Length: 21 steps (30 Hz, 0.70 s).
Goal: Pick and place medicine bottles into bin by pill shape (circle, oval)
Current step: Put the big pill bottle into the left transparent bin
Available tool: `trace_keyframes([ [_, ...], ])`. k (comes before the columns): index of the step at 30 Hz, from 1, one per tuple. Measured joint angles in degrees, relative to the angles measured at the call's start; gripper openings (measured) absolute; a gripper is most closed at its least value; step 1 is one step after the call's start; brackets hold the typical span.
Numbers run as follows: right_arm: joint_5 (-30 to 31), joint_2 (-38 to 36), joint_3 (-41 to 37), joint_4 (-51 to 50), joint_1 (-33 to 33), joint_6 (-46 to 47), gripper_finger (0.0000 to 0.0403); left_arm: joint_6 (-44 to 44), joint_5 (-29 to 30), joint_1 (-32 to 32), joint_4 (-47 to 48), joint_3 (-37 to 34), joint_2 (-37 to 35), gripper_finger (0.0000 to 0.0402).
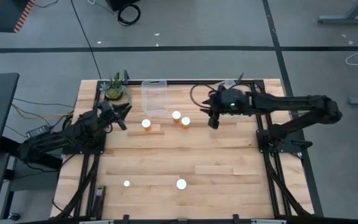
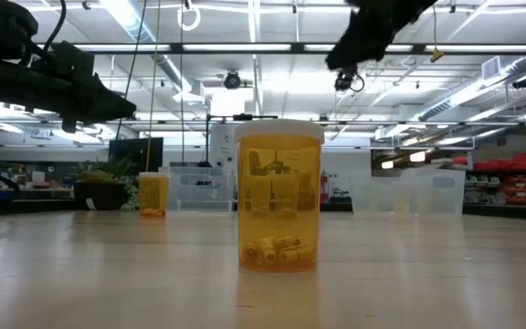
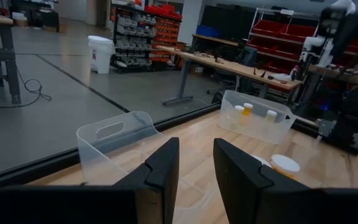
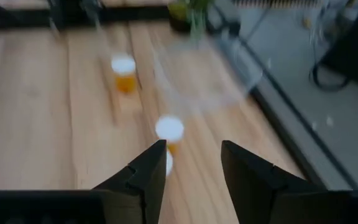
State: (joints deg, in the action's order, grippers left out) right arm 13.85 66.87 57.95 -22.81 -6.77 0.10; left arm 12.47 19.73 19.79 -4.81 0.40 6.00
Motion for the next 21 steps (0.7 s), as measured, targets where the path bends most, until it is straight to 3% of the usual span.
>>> trace_keyframes([
  [12, -2.65, -9.15, -0.06, 1.51, 1.56, -11.66, 0.0161, -1.37, -0.01, 0.0, 0.0, 0.0, 0.0, 0.0107],
  [21, -5.38, -19.74, -9.66, 4.88, -0.41, -15.35, 0.0161, -2.62, 0.0, 0.0, -0.15, 0.0, 0.0, 0.0107],
])
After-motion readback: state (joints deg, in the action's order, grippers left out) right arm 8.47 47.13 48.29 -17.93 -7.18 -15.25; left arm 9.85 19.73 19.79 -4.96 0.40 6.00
